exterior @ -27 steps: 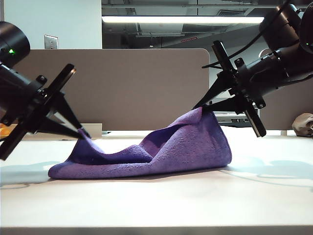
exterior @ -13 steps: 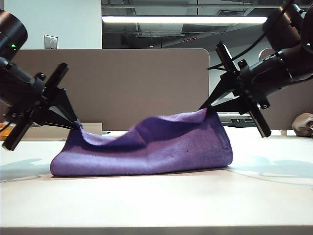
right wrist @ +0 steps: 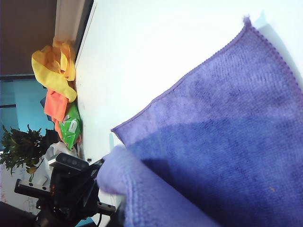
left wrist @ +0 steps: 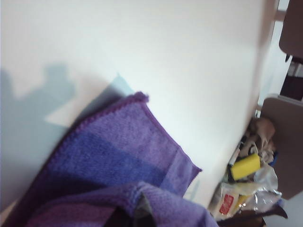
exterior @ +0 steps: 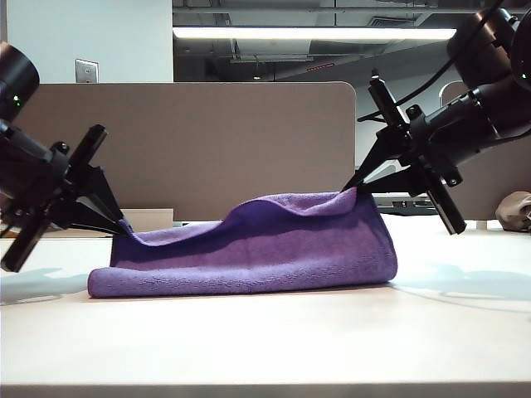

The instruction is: Fold the bottom of the cloth upward, then fold it vertically to form a square shape.

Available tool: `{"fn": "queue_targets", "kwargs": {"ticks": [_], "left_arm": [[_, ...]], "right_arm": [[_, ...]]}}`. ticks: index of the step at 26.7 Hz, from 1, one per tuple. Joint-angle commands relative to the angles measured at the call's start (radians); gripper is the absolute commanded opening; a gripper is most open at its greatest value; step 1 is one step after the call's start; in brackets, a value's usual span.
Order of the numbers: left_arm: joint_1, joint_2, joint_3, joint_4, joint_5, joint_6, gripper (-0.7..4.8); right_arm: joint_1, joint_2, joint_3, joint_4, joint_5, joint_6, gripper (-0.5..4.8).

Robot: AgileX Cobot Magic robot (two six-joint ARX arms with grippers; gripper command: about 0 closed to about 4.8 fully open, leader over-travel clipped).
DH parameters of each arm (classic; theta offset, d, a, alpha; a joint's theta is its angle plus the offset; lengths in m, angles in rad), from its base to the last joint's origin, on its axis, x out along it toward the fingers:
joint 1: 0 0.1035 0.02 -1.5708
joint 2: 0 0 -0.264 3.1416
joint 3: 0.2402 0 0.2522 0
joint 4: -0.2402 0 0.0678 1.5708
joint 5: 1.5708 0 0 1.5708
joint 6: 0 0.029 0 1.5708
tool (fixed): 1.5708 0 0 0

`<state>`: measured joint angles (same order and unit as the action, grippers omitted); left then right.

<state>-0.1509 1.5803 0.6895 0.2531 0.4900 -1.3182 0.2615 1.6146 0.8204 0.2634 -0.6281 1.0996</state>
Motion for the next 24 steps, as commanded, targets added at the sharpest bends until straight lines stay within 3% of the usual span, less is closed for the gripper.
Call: {"fn": "queue_targets", "kwargs": {"ticks": [1,2,5,6,11,15,22,23,24], "left_arm": [[0.002,0.010,0.002,0.084,0.034,0.001,0.49],[0.002,0.009,0.003,0.111,0.033,0.001,0.53],[0.002,0.009,0.007,0.174,0.029,0.001,0.59],[0.002,0.009,0.007,0.175,0.026,0.003,0.59],[0.002,0.009,0.007,0.175,0.038,0.039,0.62],[0.002,0.009,0.007,0.170,0.092,0.071,0.72],[-0.005,0.009,0.007,0.003,0.109,0.161,0.71],[-0.005,0.009,0.007,0.003,0.109,0.159,0.71],[-0.005,0.009,0.007,0.002,0.113,0.159,0.65]], "right_arm": [[0.001,0.003,0.007,0.013,0.000,0.000,1.35],[0.001,0.009,0.007,0.014,-0.007,0.000,1.80],[0.000,0.027,0.006,0.045,-0.030,0.000,1.99],[0.000,0.030,0.007,0.061,-0.031,0.001,2.36],[-0.028,0.030,0.006,0.047,-0.052,-0.002,2.53],[-0.059,0.029,0.006,0.025,-0.119,-0.010,2.53],[-0.059,0.035,0.016,-0.022,-0.058,-0.037,2.52],[-0.059,0.040,0.025,-0.021,-0.061,-0.037,2.44],[-0.058,0.055,0.052,-0.024,-0.086,-0.058,1.65]]}}
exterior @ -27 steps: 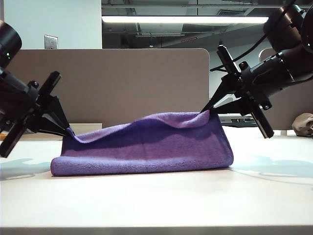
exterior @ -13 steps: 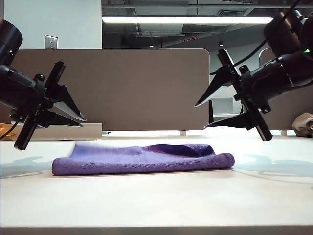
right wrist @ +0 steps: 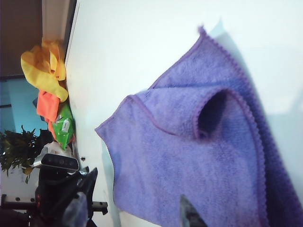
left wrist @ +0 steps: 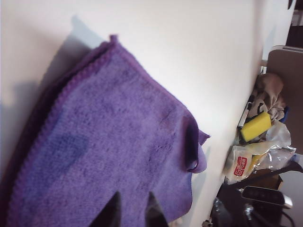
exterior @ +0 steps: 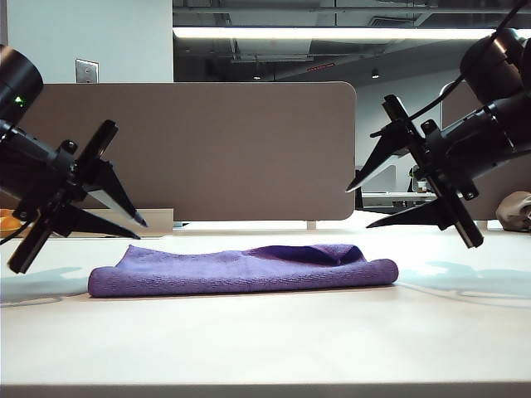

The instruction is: Fold the bottom of the cloth upward, then fold it vertically to form a square shape.

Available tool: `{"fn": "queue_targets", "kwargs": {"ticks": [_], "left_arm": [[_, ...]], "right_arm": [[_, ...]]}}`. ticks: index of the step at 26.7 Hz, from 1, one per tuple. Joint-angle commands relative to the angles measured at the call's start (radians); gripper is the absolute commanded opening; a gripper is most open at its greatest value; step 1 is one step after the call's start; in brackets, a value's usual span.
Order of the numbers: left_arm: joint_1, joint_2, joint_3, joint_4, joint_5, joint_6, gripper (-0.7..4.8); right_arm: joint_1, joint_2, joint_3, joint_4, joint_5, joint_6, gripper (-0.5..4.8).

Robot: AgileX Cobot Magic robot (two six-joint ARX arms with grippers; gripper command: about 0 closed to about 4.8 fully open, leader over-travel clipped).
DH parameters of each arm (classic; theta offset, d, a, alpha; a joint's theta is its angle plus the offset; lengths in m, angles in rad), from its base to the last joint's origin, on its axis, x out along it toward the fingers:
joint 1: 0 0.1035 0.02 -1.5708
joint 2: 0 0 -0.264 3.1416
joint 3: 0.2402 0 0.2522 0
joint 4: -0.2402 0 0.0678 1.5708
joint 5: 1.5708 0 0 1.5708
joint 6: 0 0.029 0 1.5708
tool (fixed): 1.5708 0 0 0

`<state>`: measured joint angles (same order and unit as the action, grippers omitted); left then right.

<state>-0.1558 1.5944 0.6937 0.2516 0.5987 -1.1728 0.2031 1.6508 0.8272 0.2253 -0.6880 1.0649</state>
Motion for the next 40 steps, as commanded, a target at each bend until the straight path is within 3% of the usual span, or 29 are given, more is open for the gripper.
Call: {"fn": "queue_targets", "kwargs": {"ticks": [1,2,5,6,10,13,14,16,18,23,30,37,40], "left_arm": [[0.000,-0.005,0.003,0.000,0.008,0.013,0.61],[-0.001,-0.005,0.003,-0.014,0.009,0.014,0.57],[0.000,-0.005,0.003,-0.037,0.024,0.021,0.56],[0.000,-0.005,0.003,-0.033,0.027,0.021,0.56],[0.000,-0.005,0.003,-0.018,0.064,0.076,0.48],[-0.001,-0.006,0.003,-0.018,0.085,0.128,0.48],[-0.001,-0.008,0.003,-0.018,0.092,0.131,0.48],[0.000,-0.009,0.003,-0.020,0.096,0.151,0.39],[0.000,-0.009,0.003,-0.047,0.093,0.152,-0.06],[0.000,-0.009,0.003,-0.127,0.083,0.195,-0.06],[0.000,-0.009,0.003,-0.168,0.076,0.227,-0.06],[0.000,-0.009,0.003,-0.167,0.066,0.228,-0.06],[0.001,-0.009,0.003,-0.165,0.048,0.227,-0.06]], "right_arm": [[0.002,0.023,0.058,0.007,-0.039,-0.040,1.11],[0.005,0.028,0.085,-0.018,-0.052,-0.080,0.48],[0.006,0.028,0.175,-0.189,-0.047,-0.245,0.42],[0.005,0.028,0.228,-0.306,-0.021,-0.357,0.43],[0.006,0.028,0.452,-0.781,0.229,-0.852,0.45],[0.010,0.029,0.526,-0.894,0.354,-1.040,0.73],[0.021,0.031,0.532,-0.904,0.404,-1.078,1.21],[0.057,0.054,0.532,-0.926,0.427,-1.118,1.40],[0.095,0.092,0.532,-0.938,0.434,-1.118,1.40],[0.169,0.179,0.562,-0.945,0.483,-1.117,1.54],[0.180,0.261,0.706,-0.984,0.480,-1.088,2.13],[0.180,0.314,0.767,-1.032,0.446,-1.031,2.16],[0.180,0.315,0.767,-1.060,0.488,-1.032,2.16]]}}
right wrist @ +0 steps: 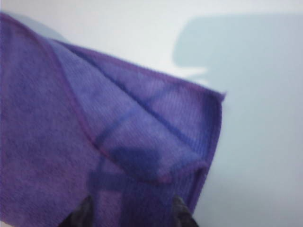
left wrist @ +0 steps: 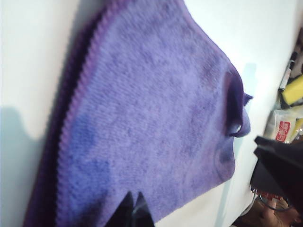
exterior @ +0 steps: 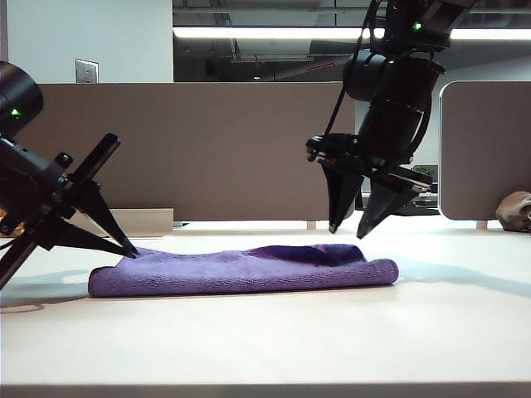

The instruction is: Fold the bottom of the cloth upward, then fold it vertically to form a square shape.

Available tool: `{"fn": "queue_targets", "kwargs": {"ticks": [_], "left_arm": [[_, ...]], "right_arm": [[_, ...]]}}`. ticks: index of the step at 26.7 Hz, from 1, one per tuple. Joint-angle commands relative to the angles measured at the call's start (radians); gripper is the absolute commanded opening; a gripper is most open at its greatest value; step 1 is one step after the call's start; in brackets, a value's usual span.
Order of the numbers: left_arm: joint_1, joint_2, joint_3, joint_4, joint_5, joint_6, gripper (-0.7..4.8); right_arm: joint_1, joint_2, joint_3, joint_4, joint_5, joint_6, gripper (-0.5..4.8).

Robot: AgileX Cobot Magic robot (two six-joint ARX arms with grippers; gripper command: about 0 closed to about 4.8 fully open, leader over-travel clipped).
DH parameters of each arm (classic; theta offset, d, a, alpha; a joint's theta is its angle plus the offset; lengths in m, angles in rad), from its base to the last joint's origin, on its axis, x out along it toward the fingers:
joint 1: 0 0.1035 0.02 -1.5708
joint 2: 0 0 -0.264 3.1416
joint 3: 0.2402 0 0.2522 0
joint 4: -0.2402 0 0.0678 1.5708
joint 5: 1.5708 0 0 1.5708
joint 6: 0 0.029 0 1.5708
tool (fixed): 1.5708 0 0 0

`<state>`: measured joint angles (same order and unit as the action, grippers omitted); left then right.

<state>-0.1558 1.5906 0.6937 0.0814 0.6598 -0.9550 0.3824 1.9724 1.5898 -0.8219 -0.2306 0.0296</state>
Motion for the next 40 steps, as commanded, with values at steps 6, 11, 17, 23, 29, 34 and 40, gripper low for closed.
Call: {"fn": "queue_targets", "kwargs": {"ticks": [6,11,17,23,29,34,40], "left_arm": [[0.001,-0.005,0.003,0.008,-0.020,0.010,-0.06],[0.001,-0.005,0.003,0.009,-0.016,0.013,-0.06],[0.001,-0.005,0.003,0.008,-0.008,0.013,-0.06],[0.001,-0.005,0.003,0.001,-0.005,0.014,-0.06],[0.001,-0.005,0.003,0.002,-0.005,0.022,-0.06],[0.002,-0.005,0.003,0.002,-0.009,0.024,-0.06],[0.002,-0.005,0.003,0.002,-0.008,0.051,-0.06]], "right_arm": [[0.001,-0.003,0.005,-0.014,0.007,0.021,2.16],[0.001,0.023,0.005,-0.008,-0.042,0.053,2.16],[0.001,0.036,0.012,0.055,-0.085,0.108,2.16],[0.001,0.037,0.020,0.138,-0.112,0.173,2.15],[0.001,0.038,0.021,0.185,-0.108,0.203,2.15],[-0.004,0.033,0.023,0.072,-0.008,0.150,2.21],[-0.006,0.021,0.023,-0.068,0.060,0.096,2.53]]}}
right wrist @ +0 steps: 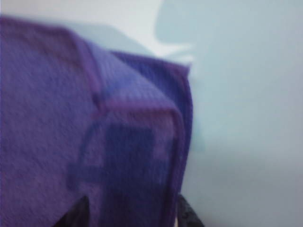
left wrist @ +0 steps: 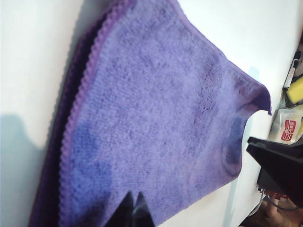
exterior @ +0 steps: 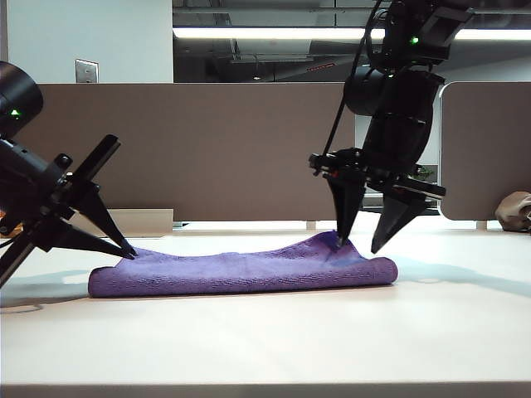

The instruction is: Fold the bottom of the cloth upward, then fold it vertically to form a square shape.

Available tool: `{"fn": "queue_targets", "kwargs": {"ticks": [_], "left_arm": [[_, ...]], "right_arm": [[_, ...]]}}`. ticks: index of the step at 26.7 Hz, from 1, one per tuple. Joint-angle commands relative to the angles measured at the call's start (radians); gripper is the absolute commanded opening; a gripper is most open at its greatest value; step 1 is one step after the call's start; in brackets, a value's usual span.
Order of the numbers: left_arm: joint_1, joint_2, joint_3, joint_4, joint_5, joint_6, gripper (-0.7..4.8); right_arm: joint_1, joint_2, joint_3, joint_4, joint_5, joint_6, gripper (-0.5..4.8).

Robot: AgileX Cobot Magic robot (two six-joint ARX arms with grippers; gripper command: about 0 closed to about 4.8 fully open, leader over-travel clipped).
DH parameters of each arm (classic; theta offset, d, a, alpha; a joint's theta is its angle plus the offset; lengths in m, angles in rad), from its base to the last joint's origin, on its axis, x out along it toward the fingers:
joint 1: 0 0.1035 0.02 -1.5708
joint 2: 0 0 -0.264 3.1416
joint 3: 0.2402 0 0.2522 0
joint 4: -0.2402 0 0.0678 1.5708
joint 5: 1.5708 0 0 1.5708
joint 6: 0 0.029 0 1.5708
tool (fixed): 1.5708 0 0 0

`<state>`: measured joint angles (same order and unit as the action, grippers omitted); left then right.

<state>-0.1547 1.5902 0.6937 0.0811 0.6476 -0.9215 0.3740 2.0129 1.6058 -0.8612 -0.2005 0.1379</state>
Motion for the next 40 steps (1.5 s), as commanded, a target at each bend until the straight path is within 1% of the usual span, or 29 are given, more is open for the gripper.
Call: {"fn": "queue_targets", "kwargs": {"ticks": [1,7,9,12,15,20,24,26,32,35,40], "left_arm": [[0.001,-0.005,0.003,0.002,0.006,0.017,-0.06],[0.001,-0.005,0.003,0.007,0.007,0.017,-0.06],[0.001,-0.005,0.003,0.010,0.008,0.017,-0.06],[0.001,-0.005,0.003,0.011,0.008,0.018,-0.06],[0.001,-0.005,0.003,0.019,0.013,0.018,-0.06],[0.001,-0.005,0.003,0.051,0.051,0.017,-0.06],[0.001,-0.005,0.003,0.053,0.080,0.017,-0.06],[0.001,-0.006,0.003,0.055,0.100,0.017,-0.06],[0.001,-0.032,0.003,0.054,0.100,0.017,-0.06],[0.001,-0.054,0.003,0.054,0.100,0.017,-0.06],[0.001,-0.081,0.003,0.052,0.097,0.017,-0.06]], "right_arm": [[0.003,-0.024,0.007,-0.037,0.046,-0.014,2.53],[0.003,-0.035,0.006,-0.137,0.067,-0.041,2.53],[0.003,-0.035,0.006,-0.154,0.055,-0.042,2.53],[0.004,-0.035,0.006,-0.162,-0.002,-0.038,2.53],[0.003,-0.035,0.006,-0.178,-0.003,-0.037,2.53],[0.004,-0.035,-0.005,-0.210,-0.004,-0.037,2.53],[0.004,-0.035,-0.037,-0.211,-0.042,-0.037,2.53],[0.004,-0.035,-0.061,-0.182,-0.049,-0.036,2.53],[0.004,-0.035,-0.061,-0.140,-0.051,-0.030,2.51],[0.004,-0.033,-0.061,-0.126,-0.071,-0.021,2.10],[0.004,-0.020,-0.062,-0.131,-0.072,-0.014,2.07]]}}
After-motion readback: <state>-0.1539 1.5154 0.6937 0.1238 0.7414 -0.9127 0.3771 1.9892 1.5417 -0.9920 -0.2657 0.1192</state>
